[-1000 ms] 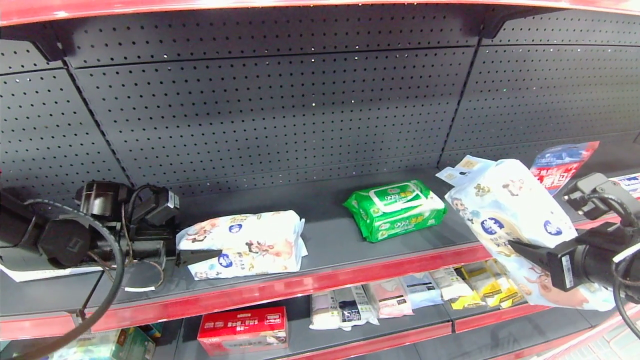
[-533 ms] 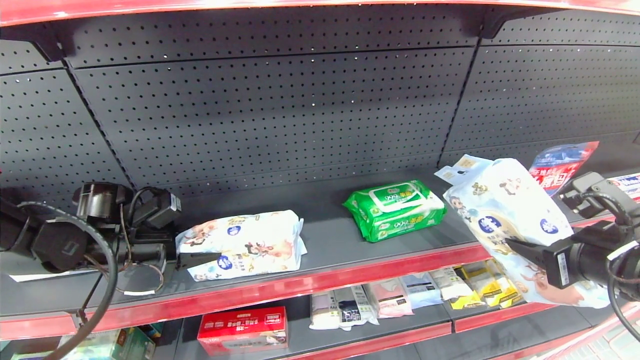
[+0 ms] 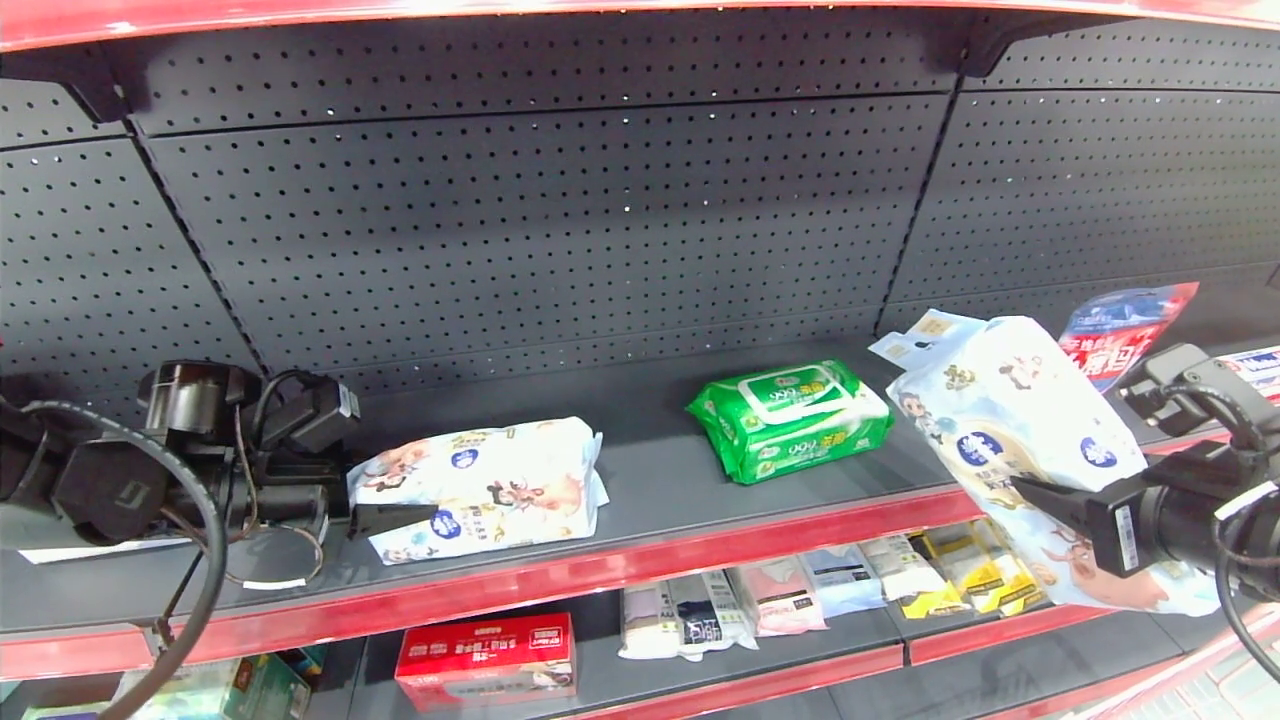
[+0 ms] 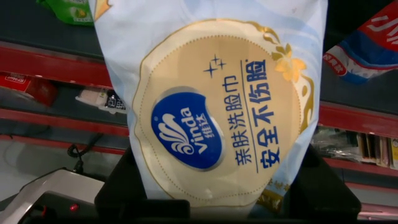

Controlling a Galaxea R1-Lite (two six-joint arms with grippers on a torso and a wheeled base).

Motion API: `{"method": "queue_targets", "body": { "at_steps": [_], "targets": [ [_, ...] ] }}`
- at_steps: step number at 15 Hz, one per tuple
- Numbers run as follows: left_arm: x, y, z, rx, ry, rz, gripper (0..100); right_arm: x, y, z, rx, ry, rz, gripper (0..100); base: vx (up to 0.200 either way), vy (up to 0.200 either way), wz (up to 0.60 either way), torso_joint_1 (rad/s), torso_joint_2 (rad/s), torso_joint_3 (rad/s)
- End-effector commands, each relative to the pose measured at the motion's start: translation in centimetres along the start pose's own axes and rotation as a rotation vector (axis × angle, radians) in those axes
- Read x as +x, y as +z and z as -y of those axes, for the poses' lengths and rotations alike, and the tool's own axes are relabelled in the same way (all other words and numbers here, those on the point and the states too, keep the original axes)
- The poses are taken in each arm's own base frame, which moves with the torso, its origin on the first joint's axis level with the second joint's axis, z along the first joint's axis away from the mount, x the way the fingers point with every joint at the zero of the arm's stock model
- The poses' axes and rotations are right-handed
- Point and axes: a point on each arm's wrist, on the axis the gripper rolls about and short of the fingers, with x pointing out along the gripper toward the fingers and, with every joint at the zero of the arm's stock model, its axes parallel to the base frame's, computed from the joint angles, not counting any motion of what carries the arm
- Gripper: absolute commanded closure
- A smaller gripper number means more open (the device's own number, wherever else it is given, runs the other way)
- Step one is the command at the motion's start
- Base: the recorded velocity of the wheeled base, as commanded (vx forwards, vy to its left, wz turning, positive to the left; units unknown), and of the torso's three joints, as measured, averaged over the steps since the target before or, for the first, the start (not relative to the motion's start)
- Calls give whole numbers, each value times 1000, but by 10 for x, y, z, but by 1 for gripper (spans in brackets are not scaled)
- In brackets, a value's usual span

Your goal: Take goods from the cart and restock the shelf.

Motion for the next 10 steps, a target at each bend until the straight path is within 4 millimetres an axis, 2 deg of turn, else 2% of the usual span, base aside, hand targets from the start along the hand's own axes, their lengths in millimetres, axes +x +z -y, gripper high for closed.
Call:
{"method": "queue_targets", "body": {
  "at_steps": [1,10],
  "targets": [
    [-1,7,4,5,-4,13,100,0,0,0,0,0,1,100,0,0,0,0,0,0],
    [2,-2,9,-15,-31,6,100,-1,1,0,0,-1,5,100,0,0,0,0,0,0]
  ]
}}
